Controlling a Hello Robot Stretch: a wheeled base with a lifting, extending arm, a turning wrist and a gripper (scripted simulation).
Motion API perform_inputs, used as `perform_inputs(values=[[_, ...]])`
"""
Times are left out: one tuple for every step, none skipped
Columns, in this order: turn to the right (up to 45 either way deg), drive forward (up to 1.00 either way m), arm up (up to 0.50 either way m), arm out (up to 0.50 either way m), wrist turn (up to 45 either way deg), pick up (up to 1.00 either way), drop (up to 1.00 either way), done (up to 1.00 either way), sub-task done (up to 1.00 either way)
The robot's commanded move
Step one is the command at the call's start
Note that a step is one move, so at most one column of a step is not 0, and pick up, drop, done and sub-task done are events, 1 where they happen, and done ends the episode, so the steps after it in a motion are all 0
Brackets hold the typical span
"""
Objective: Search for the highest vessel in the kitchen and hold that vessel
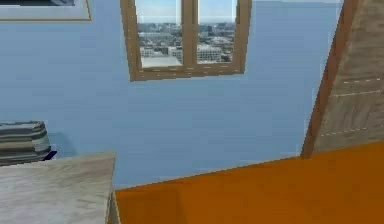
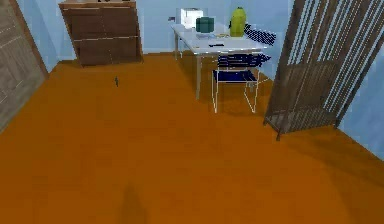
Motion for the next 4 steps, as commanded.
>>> perform_inputs(values=[[-12.0,0.00,0.00,0.00,0.0,0.00,0.00,0.00,0.00],[0.0,0.70,0.00,0.00,0.0,0.00,0.00,0.00,0.00],[-3.0,0.00,0.00,0.00,0.0,0.00,0.00,0.00,0.00],[0.0,0.55,0.00,0.00,0.0,0.00,0.00,0.00,0.00]])
